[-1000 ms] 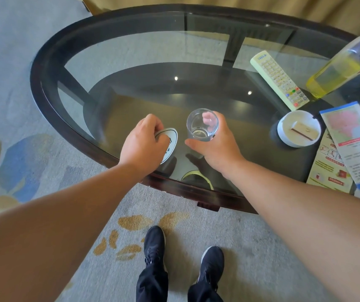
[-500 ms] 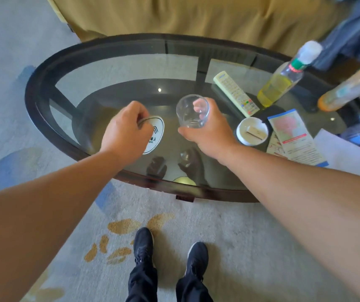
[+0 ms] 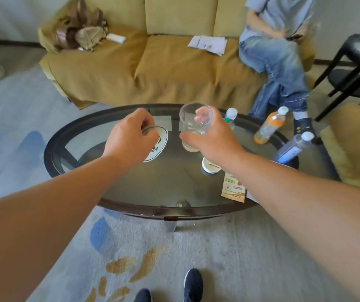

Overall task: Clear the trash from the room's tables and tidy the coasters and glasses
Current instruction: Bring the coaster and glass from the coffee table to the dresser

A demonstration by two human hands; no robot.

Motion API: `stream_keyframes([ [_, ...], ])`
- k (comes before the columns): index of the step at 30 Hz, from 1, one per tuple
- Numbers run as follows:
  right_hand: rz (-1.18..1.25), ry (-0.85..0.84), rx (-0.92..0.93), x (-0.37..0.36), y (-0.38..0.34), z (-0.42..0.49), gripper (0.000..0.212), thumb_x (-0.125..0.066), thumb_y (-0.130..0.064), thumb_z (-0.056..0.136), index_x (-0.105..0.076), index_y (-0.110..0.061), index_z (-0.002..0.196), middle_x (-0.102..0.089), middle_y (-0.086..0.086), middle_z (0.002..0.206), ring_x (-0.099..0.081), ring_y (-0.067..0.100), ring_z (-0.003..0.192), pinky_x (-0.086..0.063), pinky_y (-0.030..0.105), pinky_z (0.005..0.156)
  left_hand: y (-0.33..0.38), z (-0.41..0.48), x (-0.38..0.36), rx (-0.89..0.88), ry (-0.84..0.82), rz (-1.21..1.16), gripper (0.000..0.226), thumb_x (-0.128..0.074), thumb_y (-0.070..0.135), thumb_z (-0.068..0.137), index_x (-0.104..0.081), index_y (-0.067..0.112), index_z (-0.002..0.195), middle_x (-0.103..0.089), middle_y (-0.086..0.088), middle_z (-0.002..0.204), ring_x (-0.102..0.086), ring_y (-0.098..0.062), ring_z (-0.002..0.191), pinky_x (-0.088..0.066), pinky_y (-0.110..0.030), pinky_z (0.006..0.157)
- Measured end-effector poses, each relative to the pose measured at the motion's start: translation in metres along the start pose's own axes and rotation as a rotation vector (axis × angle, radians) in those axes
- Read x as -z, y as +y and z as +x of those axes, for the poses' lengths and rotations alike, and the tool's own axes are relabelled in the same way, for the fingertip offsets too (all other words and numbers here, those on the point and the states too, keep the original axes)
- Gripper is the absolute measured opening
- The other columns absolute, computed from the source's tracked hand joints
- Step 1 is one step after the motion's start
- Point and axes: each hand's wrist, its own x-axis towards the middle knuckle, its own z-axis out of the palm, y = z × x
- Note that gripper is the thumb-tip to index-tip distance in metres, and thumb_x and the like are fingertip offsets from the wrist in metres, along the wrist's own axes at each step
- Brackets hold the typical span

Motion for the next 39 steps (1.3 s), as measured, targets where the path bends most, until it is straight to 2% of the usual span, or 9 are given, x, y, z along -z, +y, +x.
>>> stream_keyframes([
  [4, 0.004, 0.096, 0.001, 0.027, -0.038, -0.039, 0.057, -0.079, -0.029, 0.069, -0.046, -0.027, 0.116, -0.050, -0.013, 0.108, -0.054, 0.006, 0.097, -0.044, 0.027, 0.082, 0.036, -0.008, 0.027, -0.115, -0.030, 0.009, 0.006, -0.053, 0.023, 0.075, -0.052, 0.027, 0.079, -0.056, 0.011, 0.071, -0.053, -0.005, 0.070, -0.036, -0.024, 0.052],
  [12, -0.003, 0.379, -0.025, 0.071, -0.094, -0.142, 0.062, -0.078, -0.040, 0.059, -0.048, -0.030, 0.112, -0.054, -0.014, 0.109, -0.058, 0.006, 0.098, -0.049, 0.037, 0.088, 0.109, -0.040, 0.068, -0.385, -0.131, -0.055, 0.006, -0.053, 0.024, 0.072, -0.052, 0.024, 0.078, -0.055, 0.010, 0.069, -0.050, -0.004, 0.064, -0.037, -0.023, 0.052],
  [16, 0.033, 0.525, -0.072, 0.104, -0.104, -0.202, 0.068, -0.075, -0.049, 0.049, -0.048, -0.031, 0.110, -0.057, -0.009, 0.113, -0.059, 0.010, 0.101, -0.050, 0.040, 0.089, 0.158, -0.068, 0.063, -0.503, -0.216, -0.092, 0.005, -0.054, 0.023, 0.073, -0.054, 0.021, 0.077, -0.057, 0.008, 0.067, -0.053, -0.011, 0.064, -0.041, -0.027, 0.052],
  [21, 0.091, 0.683, -0.124, 0.150, -0.096, -0.289, 0.067, -0.080, -0.041, 0.051, -0.048, -0.029, 0.109, -0.059, -0.006, 0.109, -0.060, 0.014, 0.100, -0.052, 0.045, 0.087, 0.225, -0.119, 0.038, -0.675, -0.305, -0.125, 0.006, -0.055, 0.021, 0.074, -0.051, 0.024, 0.072, -0.056, 0.007, 0.063, -0.051, -0.006, 0.059, -0.038, -0.026, 0.049],
  [26, 0.093, 0.858, -0.179, 0.202, -0.083, -0.390, 0.058, -0.077, -0.044, 0.047, -0.048, -0.037, 0.097, -0.058, -0.014, 0.102, -0.058, 0.002, 0.083, -0.046, 0.024, 0.069, 0.303, -0.187, 0.006, -0.857, -0.409, -0.188, 0.005, -0.055, 0.023, 0.075, -0.050, 0.025, 0.075, -0.057, 0.007, 0.068, -0.052, -0.007, 0.062, -0.037, -0.024, 0.049],
  [30, 0.086, 0.963, -0.208, 0.246, -0.071, -0.476, 0.058, -0.078, -0.040, 0.053, -0.048, -0.035, 0.102, -0.056, -0.012, 0.106, -0.057, 0.009, 0.092, -0.046, 0.026, 0.073, 0.369, -0.261, -0.021, -0.962, -0.480, -0.245, 0.009, -0.055, 0.025, 0.074, -0.054, 0.018, 0.079, -0.060, 0.000, 0.073, -0.055, -0.022, 0.069, -0.043, -0.031, 0.057],
  [32, 0.072, 1.005, -0.232, 0.267, -0.064, -0.520, 0.063, -0.080, -0.039, 0.056, -0.048, -0.031, 0.109, -0.056, -0.007, 0.112, -0.058, 0.009, 0.096, -0.049, 0.025, 0.075, 0.398, -0.301, -0.034, -1.002, -0.528, -0.289, 0.005, -0.054, 0.025, 0.072, -0.050, 0.022, 0.073, -0.059, 0.001, 0.071, -0.055, -0.025, 0.071, -0.045, -0.034, 0.061],
  [36, 0.081, 1.083, -0.237, 0.305, -0.048, -0.606, 0.055, -0.082, -0.021, 0.068, -0.048, -0.022, 0.111, -0.055, -0.010, 0.099, -0.057, -0.012, 0.069, -0.041, 0.006, 0.051, 0.449, -0.378, -0.061, -1.085, -0.607, -0.321, 0.008, -0.057, 0.014, 0.076, -0.052, 0.021, 0.076, -0.058, 0.004, 0.069, -0.055, -0.023, 0.070, -0.043, -0.034, 0.062],
  [39, 0.019, 1.192, -0.293, 0.326, -0.040, -0.665, 0.051, -0.082, -0.028, 0.068, -0.048, -0.027, 0.105, -0.055, -0.015, 0.098, -0.058, -0.004, 0.079, -0.046, 0.016, 0.061, 0.485, -0.425, -0.079, -1.133, -0.689, -0.373, 0.008, -0.058, 0.012, 0.077, -0.055, 0.018, 0.078, -0.059, 0.004, 0.068, -0.054, -0.020, 0.067, -0.044, -0.033, 0.062],
])
